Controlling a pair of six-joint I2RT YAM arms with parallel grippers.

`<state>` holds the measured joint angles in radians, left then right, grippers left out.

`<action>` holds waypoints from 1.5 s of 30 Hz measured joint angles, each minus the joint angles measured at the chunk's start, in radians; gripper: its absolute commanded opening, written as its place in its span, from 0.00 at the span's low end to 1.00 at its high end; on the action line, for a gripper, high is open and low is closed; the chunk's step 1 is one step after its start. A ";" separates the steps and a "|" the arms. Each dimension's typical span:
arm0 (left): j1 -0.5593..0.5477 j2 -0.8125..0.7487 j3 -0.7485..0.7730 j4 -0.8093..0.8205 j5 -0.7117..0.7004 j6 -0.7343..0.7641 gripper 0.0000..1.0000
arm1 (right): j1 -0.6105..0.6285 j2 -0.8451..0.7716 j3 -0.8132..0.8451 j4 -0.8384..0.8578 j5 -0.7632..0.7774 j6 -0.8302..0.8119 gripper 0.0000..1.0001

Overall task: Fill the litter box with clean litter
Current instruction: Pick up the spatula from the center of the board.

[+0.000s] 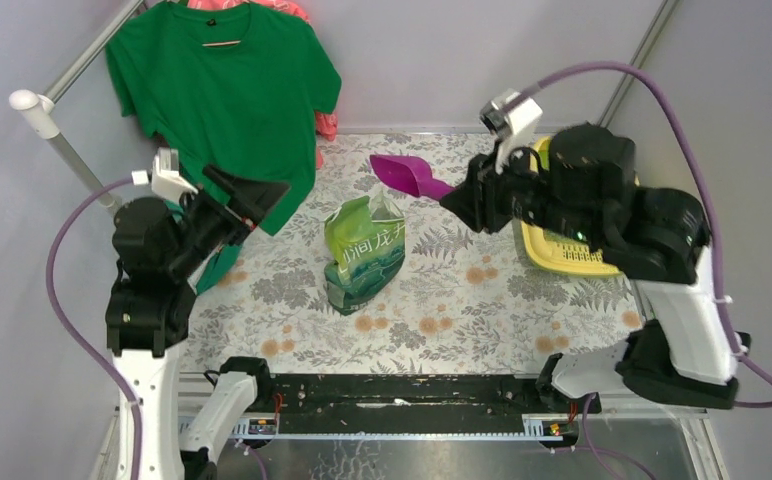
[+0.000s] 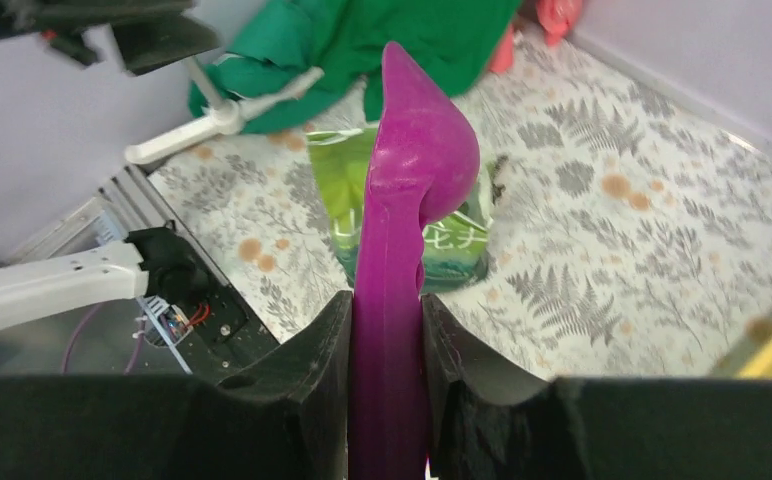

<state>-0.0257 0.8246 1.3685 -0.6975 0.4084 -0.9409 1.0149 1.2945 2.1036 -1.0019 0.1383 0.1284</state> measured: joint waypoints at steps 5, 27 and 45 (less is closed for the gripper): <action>0.000 -0.092 -0.164 -0.064 -0.069 0.094 0.87 | -0.216 0.224 0.221 -0.177 -0.116 0.019 0.00; 0.000 -0.062 -0.075 -0.025 -0.068 0.319 0.77 | -1.001 0.204 -0.401 0.657 -1.269 0.612 0.00; 0.000 0.100 0.114 0.332 0.255 0.323 0.78 | -0.877 0.262 0.036 0.650 -1.379 0.573 0.00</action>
<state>-0.0254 0.9245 1.4822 -0.3656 0.6632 -0.6182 0.1375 1.5562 2.1399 -0.3523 -1.2404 0.7017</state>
